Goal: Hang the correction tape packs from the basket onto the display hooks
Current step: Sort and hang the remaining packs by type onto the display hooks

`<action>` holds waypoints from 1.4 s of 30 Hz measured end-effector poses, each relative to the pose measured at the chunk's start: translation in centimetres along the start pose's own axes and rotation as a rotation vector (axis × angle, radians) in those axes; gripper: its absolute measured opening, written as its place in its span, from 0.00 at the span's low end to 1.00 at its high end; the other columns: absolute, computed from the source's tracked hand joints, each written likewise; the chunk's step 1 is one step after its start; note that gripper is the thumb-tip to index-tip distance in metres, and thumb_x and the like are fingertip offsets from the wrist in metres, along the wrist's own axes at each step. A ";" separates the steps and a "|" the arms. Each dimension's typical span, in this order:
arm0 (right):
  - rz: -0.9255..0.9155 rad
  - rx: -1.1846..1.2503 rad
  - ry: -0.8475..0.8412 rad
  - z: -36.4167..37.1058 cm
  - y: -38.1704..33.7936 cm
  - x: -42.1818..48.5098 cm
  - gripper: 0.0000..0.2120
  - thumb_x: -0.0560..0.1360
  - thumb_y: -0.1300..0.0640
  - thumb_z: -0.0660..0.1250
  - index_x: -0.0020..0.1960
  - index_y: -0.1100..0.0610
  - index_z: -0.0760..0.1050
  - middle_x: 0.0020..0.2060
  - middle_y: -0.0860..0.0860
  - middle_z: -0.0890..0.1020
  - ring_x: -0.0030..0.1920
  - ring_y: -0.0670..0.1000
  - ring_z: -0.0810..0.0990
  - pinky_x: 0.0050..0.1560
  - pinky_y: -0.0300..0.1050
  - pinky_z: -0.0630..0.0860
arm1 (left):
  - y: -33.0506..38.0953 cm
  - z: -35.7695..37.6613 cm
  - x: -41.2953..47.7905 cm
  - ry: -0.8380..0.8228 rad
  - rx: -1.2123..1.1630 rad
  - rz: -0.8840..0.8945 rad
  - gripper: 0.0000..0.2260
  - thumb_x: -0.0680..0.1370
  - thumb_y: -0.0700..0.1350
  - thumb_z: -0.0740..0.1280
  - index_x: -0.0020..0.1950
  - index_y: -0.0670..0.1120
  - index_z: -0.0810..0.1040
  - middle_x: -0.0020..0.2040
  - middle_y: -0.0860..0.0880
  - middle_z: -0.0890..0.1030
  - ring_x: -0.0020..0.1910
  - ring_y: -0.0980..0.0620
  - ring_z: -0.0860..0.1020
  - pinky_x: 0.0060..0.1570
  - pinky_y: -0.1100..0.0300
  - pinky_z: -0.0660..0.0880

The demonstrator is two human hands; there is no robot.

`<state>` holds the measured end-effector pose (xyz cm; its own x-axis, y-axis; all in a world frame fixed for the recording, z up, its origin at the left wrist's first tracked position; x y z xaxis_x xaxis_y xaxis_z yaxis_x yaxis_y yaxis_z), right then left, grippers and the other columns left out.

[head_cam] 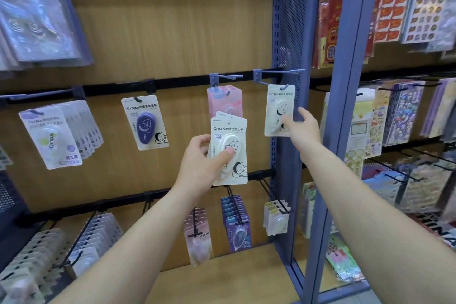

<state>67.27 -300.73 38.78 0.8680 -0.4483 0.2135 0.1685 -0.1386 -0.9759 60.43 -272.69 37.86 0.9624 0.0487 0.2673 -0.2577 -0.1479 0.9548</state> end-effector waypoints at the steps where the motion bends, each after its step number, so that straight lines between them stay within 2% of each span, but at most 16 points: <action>1: -0.010 -0.121 0.041 -0.2 0.2 -0.6 0.30 0.79 0.45 0.69 0.78 0.48 0.65 0.71 0.51 0.75 0.69 0.56 0.75 0.65 0.54 0.75 | -0.1 0.1 0.1 0.000 -0.004 -0.002 0.23 0.75 0.50 0.77 0.67 0.51 0.73 0.57 0.54 0.84 0.50 0.59 0.85 0.50 0.57 0.82; 2: -0.027 -0.155 0.059 -0.2 0.3 -1.8 0.29 0.79 0.44 0.69 0.77 0.49 0.67 0.69 0.50 0.76 0.69 0.56 0.74 0.66 0.54 0.74 | -0.2 0.2 0.1 -0.004 -0.013 -0.008 0.23 0.75 0.50 0.77 0.67 0.50 0.73 0.58 0.54 0.84 0.52 0.58 0.84 0.53 0.56 0.81; 3: -0.048 -0.116 0.030 0.3 0.3 -3.2 0.23 0.80 0.46 0.68 0.72 0.50 0.71 0.64 0.49 0.78 0.66 0.54 0.76 0.64 0.52 0.74 | -0.4 0.3 0.1 -0.010 -0.023 -0.016 0.24 0.75 0.51 0.77 0.68 0.50 0.74 0.59 0.54 0.84 0.54 0.57 0.84 0.55 0.55 0.81; 5: -0.060 0.013 -0.185 2.9 1.0 -6.6 0.10 0.82 0.49 0.66 0.61 0.50 0.78 0.56 0.47 0.83 0.59 0.51 0.81 0.60 0.51 0.79 | -0.6 0.7 0.1 -0.024 -0.036 -0.019 0.22 0.76 0.51 0.77 0.67 0.49 0.76 0.58 0.54 0.84 0.54 0.56 0.84 0.54 0.56 0.81; 7: -0.042 0.093 -0.422 5.3 1.5 -10.2 0.09 0.82 0.49 0.66 0.60 0.50 0.79 0.53 0.48 0.86 0.56 0.51 0.85 0.57 0.54 0.83 | -0.8 1.1 0.0 -0.045 -0.035 -0.024 0.18 0.77 0.50 0.76 0.64 0.48 0.78 0.57 0.52 0.85 0.52 0.55 0.85 0.50 0.56 0.82; 9: -0.053 0.130 -0.483 5.9 1.8 -11.7 0.12 0.80 0.47 0.70 0.60 0.49 0.79 0.54 0.48 0.86 0.55 0.49 0.86 0.57 0.57 0.83 | -1.1 1.6 -0.2 -0.069 -0.071 -0.039 0.15 0.77 0.48 0.75 0.62 0.47 0.80 0.55 0.50 0.87 0.51 0.51 0.86 0.51 0.50 0.84; 13: -0.063 0.104 -0.448 5.0 2.0 -11.7 0.14 0.75 0.49 0.77 0.58 0.52 0.81 0.53 0.49 0.87 0.54 0.51 0.87 0.58 0.58 0.82 | -1.2 2.2 -0.8 -0.077 -0.093 -0.051 0.20 0.73 0.51 0.78 0.61 0.47 0.78 0.54 0.50 0.86 0.51 0.50 0.86 0.51 0.51 0.84; 15: -0.049 0.124 -0.451 4.8 1.9 -11.5 0.12 0.76 0.52 0.75 0.58 0.55 0.81 0.52 0.51 0.88 0.53 0.52 0.87 0.57 0.57 0.83 | -1.0 2.4 -0.9 -0.085 -0.094 -0.045 0.18 0.74 0.50 0.77 0.61 0.47 0.78 0.54 0.50 0.86 0.51 0.50 0.86 0.48 0.52 0.84; 18: 0.031 0.290 -0.393 3.7 1.9 -10.3 0.10 0.81 0.57 0.69 0.61 0.59 0.78 0.52 0.53 0.88 0.54 0.55 0.87 0.55 0.58 0.84 | -0.9 1.9 -0.5 -0.052 -0.085 -0.048 0.11 0.79 0.46 0.73 0.60 0.48 0.78 0.54 0.49 0.85 0.50 0.49 0.86 0.47 0.51 0.84; 21: 0.000 0.323 -0.243 1.4 1.1 -7.7 0.10 0.83 0.57 0.66 0.64 0.56 0.79 0.53 0.51 0.88 0.53 0.55 0.87 0.51 0.55 0.84 | -0.8 1.4 -0.2 -0.037 -0.064 -0.056 0.09 0.81 0.43 0.71 0.60 0.50 0.78 0.55 0.51 0.85 0.50 0.50 0.86 0.48 0.53 0.83; 25: -0.084 0.308 -0.096 -1.3 -1.0 -4.0 0.12 0.84 0.57 0.63 0.66 0.51 0.78 0.54 0.49 0.87 0.50 0.52 0.87 0.40 0.45 0.82 | -0.2 1.6 0.2 -0.055 -0.052 -0.043 0.09 0.81 0.42 0.71 0.60 0.49 0.79 0.52 0.51 0.86 0.44 0.55 0.86 0.36 0.63 0.80; 35: -0.049 0.216 -0.106 -1.2 -1.2 -0.5 0.12 0.84 0.54 0.64 0.66 0.51 0.79 0.53 0.48 0.86 0.49 0.49 0.86 0.36 0.40 0.81 | 0.4 3.0 1.4 -0.053 -0.016 -0.001 0.10 0.79 0.41 0.73 0.60 0.47 0.80 0.51 0.51 0.86 0.42 0.59 0.86 0.33 0.70 0.77; 37: -0.032 0.191 -0.116 -0.8 -0.9 0.0 0.12 0.83 0.54 0.65 0.66 0.50 0.78 0.55 0.48 0.85 0.51 0.50 0.86 0.38 0.43 0.82 | 0.5 3.3 1.8 -0.042 -0.007 0.006 0.10 0.78 0.41 0.74 0.58 0.47 0.80 0.50 0.52 0.87 0.43 0.58 0.86 0.33 0.71 0.76; 39: -0.023 0.117 -0.126 -0.4 -0.7 0.5 0.15 0.83 0.52 0.65 0.69 0.50 0.76 0.60 0.49 0.84 0.56 0.51 0.83 0.46 0.46 0.83 | 0.8 3.8 2.2 -0.033 0.001 0.012 0.10 0.77 0.41 0.75 0.58 0.47 0.81 0.50 0.52 0.87 0.44 0.57 0.86 0.34 0.71 0.76; 41: -0.039 0.003 -0.087 -0.8 -0.2 0.9 0.23 0.82 0.49 0.67 0.76 0.52 0.71 0.65 0.49 0.80 0.62 0.51 0.79 0.59 0.47 0.78 | 1.3 4.8 2.8 -0.047 0.015 0.024 0.12 0.77 0.41 0.75 0.59 0.46 0.80 0.50 0.52 0.87 0.43 0.57 0.86 0.35 0.70 0.77; 42: -0.052 -0.036 -0.056 -1.4 0.0 0.9 0.27 0.81 0.48 0.68 0.77 0.53 0.69 0.67 0.50 0.78 0.64 0.51 0.77 0.62 0.46 0.74 | 1.7 5.5 3.2 -0.059 0.031 0.036 0.14 0.77 0.41 0.75 0.60 0.46 0.79 0.50 0.52 0.87 0.44 0.57 0.86 0.35 0.68 0.78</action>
<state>67.38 -302.37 39.07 0.8833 -0.3900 0.2601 0.1980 -0.1926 -0.9611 63.53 -278.22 39.59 0.9563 -0.0155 0.2921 -0.2900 -0.1787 0.9402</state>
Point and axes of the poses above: each hand's wrist, its own x-axis towards the middle knuckle, its own z-axis out of the palm, y = z × x, the point moved 9 cm from there along x, towards the middle knuckle
